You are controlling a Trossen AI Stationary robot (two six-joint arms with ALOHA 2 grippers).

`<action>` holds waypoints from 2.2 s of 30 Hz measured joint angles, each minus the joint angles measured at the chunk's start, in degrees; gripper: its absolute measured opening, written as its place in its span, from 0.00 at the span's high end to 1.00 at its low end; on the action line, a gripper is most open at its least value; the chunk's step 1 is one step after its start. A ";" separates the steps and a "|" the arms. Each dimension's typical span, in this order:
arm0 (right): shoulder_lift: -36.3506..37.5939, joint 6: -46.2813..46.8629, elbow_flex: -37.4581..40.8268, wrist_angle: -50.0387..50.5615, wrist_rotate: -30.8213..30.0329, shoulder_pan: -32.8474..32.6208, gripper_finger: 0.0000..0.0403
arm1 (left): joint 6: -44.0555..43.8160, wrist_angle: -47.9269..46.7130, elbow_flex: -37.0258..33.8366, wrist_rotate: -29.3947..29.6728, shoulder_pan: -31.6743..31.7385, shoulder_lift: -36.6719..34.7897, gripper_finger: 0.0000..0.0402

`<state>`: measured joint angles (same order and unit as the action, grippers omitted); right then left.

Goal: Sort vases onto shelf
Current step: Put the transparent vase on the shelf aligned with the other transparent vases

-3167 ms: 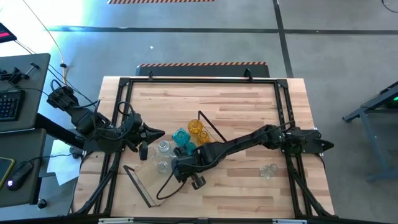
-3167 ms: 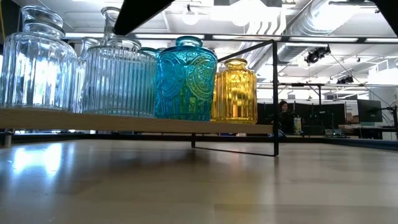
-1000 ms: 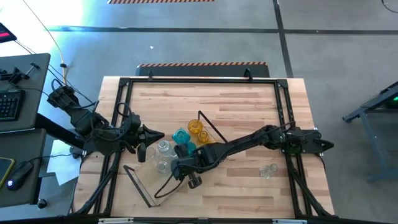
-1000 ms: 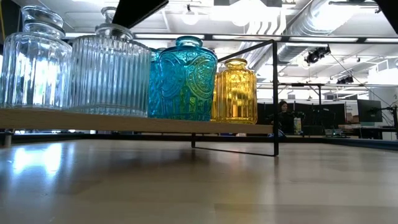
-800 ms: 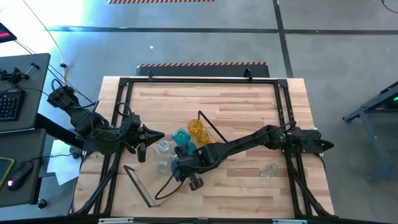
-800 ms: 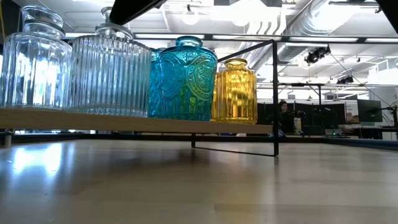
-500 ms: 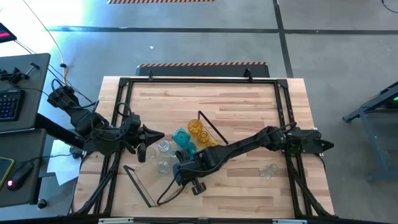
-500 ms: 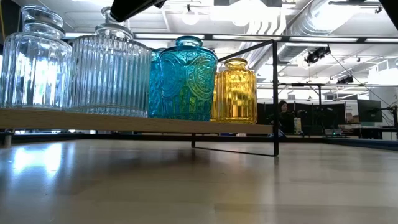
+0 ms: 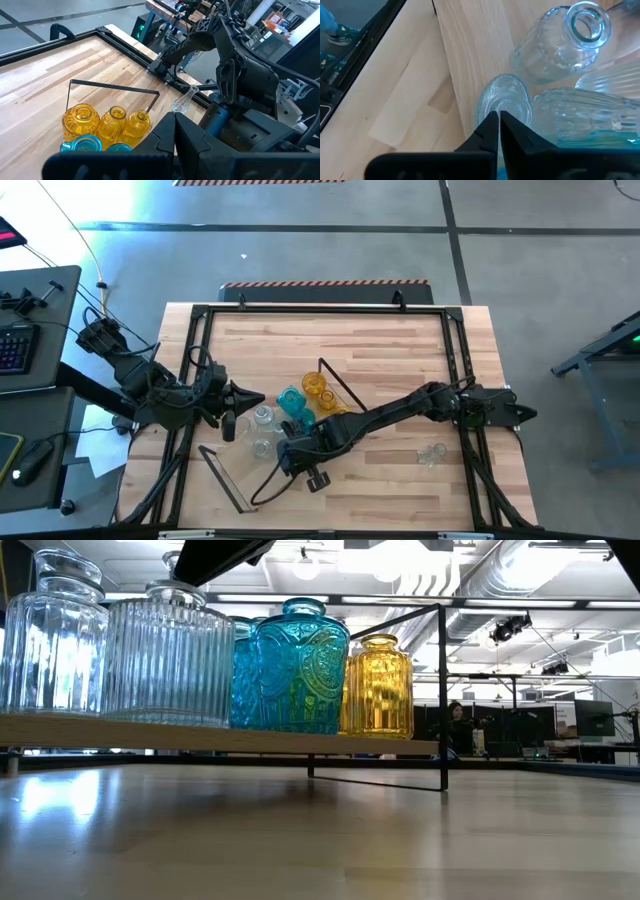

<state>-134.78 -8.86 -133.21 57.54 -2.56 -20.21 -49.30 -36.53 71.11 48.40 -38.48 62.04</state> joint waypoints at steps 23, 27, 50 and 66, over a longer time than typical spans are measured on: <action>-1.01 -0.16 0.00 -2.30 2.42 1.05 1.00 | 0.90 0.44 0.00 0.00 0.02 0.00 1.00; -1.26 -0.01 0.00 -2.55 3.05 1.12 1.00 | 0.91 0.39 0.00 -0.13 0.00 0.00 1.00; -1.36 0.33 0.00 -6.19 7.04 1.21 1.00 | 1.46 0.39 0.00 -1.32 -0.25 0.00 1.00; -1.36 -0.40 0.00 -7.65 4.14 1.15 1.00 | 1.46 0.42 0.00 -1.33 -0.28 0.00 1.00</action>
<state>-136.14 -9.26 -133.21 49.89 1.58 -19.06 -47.84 -36.12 71.11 47.08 -38.76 62.04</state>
